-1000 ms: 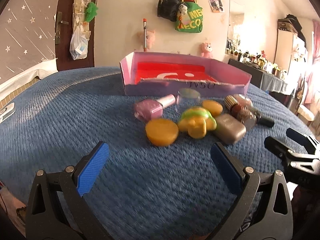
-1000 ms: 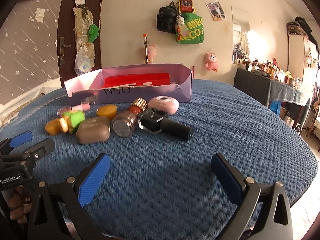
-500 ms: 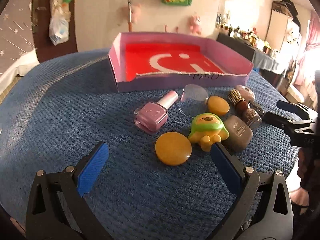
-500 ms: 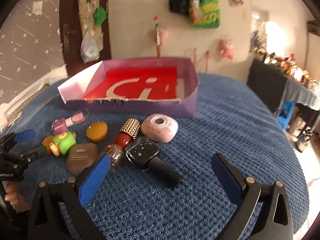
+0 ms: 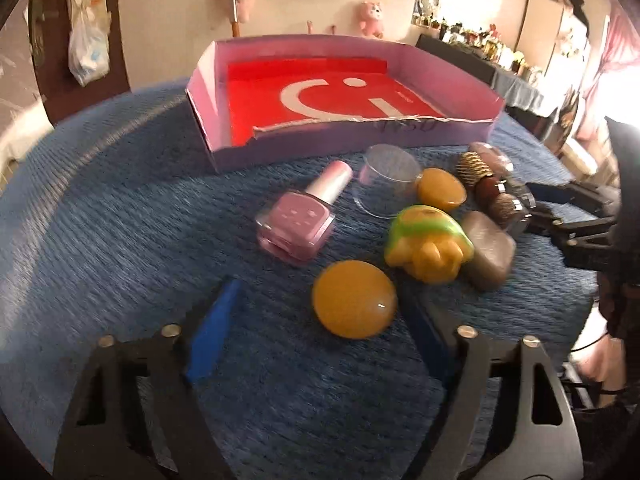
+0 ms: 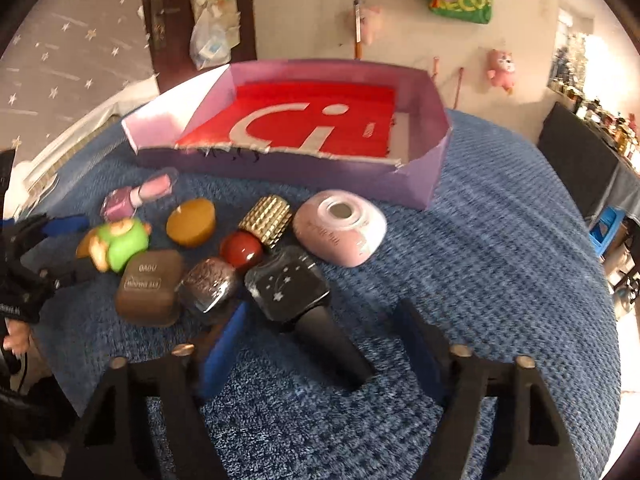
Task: Organize rigid objects
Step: 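Grasp the orange ball with the left tool while the right tool grasps the black microphone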
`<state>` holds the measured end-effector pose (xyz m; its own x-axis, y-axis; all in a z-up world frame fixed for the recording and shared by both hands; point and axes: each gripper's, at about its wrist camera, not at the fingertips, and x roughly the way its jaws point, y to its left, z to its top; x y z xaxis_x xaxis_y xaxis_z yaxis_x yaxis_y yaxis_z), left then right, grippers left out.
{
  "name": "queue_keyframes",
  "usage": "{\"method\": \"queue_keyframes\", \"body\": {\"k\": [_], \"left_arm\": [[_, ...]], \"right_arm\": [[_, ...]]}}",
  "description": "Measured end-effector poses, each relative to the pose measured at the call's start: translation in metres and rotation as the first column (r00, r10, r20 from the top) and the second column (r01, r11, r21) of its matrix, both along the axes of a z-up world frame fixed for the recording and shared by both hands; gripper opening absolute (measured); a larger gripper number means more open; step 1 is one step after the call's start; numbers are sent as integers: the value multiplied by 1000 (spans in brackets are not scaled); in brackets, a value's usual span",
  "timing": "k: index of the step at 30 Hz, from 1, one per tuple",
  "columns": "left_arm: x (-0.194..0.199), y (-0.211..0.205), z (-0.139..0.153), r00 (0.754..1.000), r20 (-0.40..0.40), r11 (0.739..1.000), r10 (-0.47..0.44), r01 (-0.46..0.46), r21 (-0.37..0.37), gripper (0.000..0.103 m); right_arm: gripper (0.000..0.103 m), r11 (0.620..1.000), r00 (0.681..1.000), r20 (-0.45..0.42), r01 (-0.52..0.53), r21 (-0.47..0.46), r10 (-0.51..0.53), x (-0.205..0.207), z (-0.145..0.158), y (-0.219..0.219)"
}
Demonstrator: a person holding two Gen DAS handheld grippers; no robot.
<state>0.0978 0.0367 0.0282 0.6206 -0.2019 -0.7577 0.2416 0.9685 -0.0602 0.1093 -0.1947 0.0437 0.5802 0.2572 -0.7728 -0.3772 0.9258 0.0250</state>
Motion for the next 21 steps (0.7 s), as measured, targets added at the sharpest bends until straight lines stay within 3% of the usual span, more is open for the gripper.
{"method": "queue_keyframes", "body": {"k": [3,5,6,15,21], "left_arm": [[1,0,1,1000,9,1000,-21,21,-15,57],[1,0,3,999,0,998,-44,44,-41,36],[0,0,4,998,-9,997,-56,56,-57,36],[-4,0,28,997,40,997,-59,60,-43,36],[13,-1,55,996,68,997,-66,68,-35,36]], "right_arm": [[60,1000,1000,21,-22,-4,22,-2,0,3],[46,999,999,25,-43,20,42,-2,2,4],[41,999,999,30,-46,21,45,-4,2,4],[40,997,996,76,-46,66,41,-12,18,-5],[40,995,994,105,-44,85,35,-6,35,-9]]}}
